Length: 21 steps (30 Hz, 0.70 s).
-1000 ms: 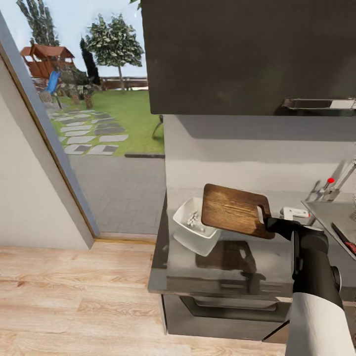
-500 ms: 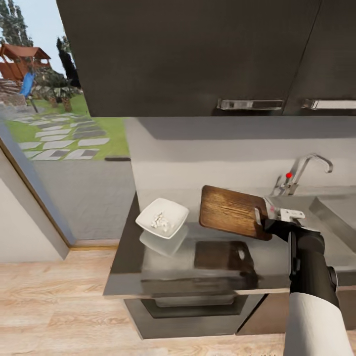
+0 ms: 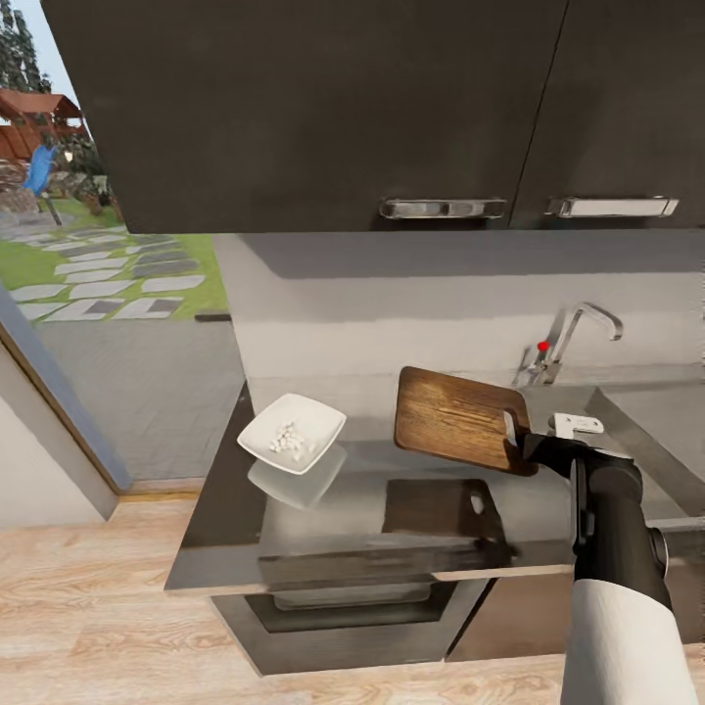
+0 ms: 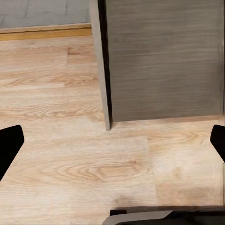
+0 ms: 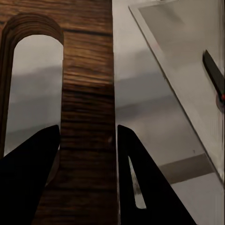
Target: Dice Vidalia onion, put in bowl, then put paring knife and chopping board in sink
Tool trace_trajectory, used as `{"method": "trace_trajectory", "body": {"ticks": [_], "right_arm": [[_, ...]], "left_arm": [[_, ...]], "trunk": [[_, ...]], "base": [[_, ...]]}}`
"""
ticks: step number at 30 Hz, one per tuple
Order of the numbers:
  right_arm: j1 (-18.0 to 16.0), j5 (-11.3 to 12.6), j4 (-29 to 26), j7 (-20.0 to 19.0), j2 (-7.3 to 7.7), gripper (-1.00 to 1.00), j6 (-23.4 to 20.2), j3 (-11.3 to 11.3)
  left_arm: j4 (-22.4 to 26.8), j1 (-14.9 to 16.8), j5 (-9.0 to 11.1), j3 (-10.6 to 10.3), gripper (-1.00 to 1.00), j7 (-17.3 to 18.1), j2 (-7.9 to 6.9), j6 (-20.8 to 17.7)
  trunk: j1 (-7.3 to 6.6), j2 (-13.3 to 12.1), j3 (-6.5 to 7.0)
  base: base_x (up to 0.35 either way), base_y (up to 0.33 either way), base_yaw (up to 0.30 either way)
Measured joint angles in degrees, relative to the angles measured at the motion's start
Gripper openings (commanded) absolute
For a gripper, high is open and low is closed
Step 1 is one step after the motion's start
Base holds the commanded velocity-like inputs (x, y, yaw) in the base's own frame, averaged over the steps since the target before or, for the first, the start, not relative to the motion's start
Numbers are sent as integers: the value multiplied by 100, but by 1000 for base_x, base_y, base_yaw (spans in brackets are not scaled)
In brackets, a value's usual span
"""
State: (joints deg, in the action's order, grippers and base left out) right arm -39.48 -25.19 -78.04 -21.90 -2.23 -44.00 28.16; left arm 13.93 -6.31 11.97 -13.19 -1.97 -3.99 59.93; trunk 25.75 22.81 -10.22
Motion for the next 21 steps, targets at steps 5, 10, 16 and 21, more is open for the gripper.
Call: {"method": "trace_trajectory", "body": {"ticks": [5,10,16,21], "right_arm": [[0,-11,14,0,0,-100,-1,0],[0,-12,15,0,-11,-100,0,0],[1,-17,27,0,-29,-100,2,-8],[1,-27,49,0,-42,-100,4,-8]], "left_arm": [[0,0,0,0,100,-1,0,0],[0,0,0,-1,100,-5,0,0],[0,0,1,-3,100,-4,1,0],[0,0,2,2,100,-7,1,0]], "trunk": [[0,0,0],[0,0,0],[0,-1,0],[0,-1,0]], "base": [[0,-310,0],[0,-319,0],[0,-319,0],[0,-319,0]]}}
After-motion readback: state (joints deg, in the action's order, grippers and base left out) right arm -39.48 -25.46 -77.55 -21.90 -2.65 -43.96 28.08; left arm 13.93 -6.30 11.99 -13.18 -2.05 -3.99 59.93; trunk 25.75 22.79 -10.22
